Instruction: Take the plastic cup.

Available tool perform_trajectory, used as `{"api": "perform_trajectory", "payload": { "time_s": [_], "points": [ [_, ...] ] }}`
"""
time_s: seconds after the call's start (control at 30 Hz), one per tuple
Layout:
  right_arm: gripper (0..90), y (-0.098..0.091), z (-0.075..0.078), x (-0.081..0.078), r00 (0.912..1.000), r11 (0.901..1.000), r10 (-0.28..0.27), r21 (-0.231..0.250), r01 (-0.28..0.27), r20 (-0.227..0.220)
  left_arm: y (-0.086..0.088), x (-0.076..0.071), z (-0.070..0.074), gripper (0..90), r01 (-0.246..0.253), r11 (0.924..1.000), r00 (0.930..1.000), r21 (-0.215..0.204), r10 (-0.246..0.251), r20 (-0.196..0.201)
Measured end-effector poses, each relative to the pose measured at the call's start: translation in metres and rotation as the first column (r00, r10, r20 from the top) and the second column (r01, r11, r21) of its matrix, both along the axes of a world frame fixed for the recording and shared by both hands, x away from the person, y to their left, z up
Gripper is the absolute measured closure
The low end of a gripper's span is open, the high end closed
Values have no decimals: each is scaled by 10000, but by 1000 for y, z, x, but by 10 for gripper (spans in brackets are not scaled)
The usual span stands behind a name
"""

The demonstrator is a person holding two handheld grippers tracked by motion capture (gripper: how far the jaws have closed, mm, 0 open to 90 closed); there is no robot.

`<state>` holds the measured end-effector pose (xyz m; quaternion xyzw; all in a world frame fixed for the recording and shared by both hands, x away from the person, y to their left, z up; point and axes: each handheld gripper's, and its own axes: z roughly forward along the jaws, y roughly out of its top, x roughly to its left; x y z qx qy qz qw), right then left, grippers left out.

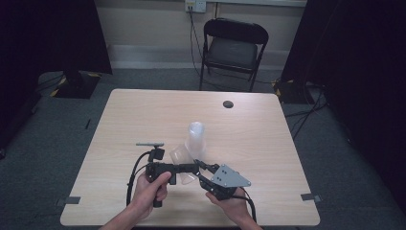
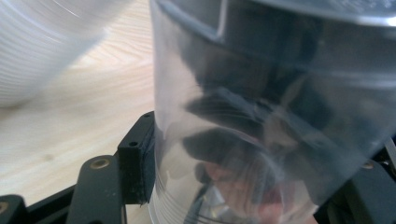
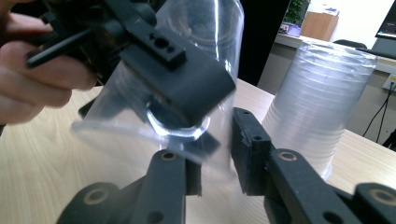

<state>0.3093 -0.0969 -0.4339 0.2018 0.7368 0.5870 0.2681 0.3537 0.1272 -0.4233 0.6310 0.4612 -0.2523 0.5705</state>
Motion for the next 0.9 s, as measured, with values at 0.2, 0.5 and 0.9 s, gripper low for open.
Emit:
{"api": "perform_trajectory", "payload": {
  "time_s": [0.2, 0.5, 0.9],
  "points": [
    [740, 0, 0, 0, 9998, 9999, -18, 129, 15, 215, -5, -3, 0, 358, 236, 9996, 9997, -128, -236, 41],
    [778, 4, -3, -2, 9987, 9993, -250, 306, 237, 448, -8, -3, -3, 348, 262, 9994, 9996, -209, -261, 63],
    [865, -1, -1, -4, 9954, 9961, -678, 616, 637, 670, -7, -3, 0, 245, 438, 9990, 9955, -134, -425, 850]
  ]
}}
